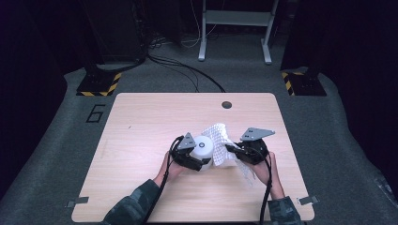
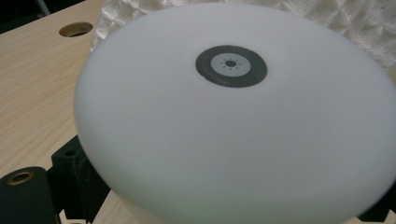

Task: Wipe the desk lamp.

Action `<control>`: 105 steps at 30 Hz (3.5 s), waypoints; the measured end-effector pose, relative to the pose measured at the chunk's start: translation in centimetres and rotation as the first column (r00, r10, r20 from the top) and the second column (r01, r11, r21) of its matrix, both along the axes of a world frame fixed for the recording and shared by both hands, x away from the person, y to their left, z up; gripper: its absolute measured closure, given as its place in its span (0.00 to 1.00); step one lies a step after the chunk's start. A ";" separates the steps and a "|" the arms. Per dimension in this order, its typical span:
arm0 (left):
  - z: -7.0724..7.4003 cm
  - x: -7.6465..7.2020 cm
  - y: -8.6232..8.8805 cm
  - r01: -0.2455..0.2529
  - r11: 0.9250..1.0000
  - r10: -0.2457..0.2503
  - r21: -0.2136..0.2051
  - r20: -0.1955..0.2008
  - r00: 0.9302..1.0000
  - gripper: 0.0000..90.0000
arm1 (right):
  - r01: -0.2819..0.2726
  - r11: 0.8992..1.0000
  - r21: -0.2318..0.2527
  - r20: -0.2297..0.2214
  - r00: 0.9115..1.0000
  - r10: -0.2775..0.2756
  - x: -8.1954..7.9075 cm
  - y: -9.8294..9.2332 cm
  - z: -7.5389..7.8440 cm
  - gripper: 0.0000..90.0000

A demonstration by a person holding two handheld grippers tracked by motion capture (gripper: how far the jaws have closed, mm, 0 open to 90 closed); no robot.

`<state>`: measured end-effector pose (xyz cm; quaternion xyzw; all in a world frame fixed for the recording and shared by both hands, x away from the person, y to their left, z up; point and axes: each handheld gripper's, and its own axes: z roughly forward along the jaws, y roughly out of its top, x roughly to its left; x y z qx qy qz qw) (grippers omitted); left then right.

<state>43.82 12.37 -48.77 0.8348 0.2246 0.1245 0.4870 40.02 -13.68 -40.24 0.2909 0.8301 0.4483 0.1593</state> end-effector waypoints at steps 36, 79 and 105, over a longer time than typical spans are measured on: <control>-0.1 0.0 0.0 0.000 1.000 0.000 -0.008 0.001 1.000 0.10 | -0.087 0.996 -0.015 -0.083 0.993 0.085 4.0 5.3 -0.3 0.93; -0.2 0.0 0.1 0.005 1.000 -0.005 -0.012 0.011 1.000 0.10 | -0.223 0.974 0.032 -0.136 0.965 0.225 4.0 9.2 -0.7 0.94; -0.2 0.0 0.1 0.006 1.000 -0.006 -0.017 -0.001 1.000 0.10 | -0.179 0.984 0.018 -0.156 0.971 0.180 3.2 6.2 -0.5 0.94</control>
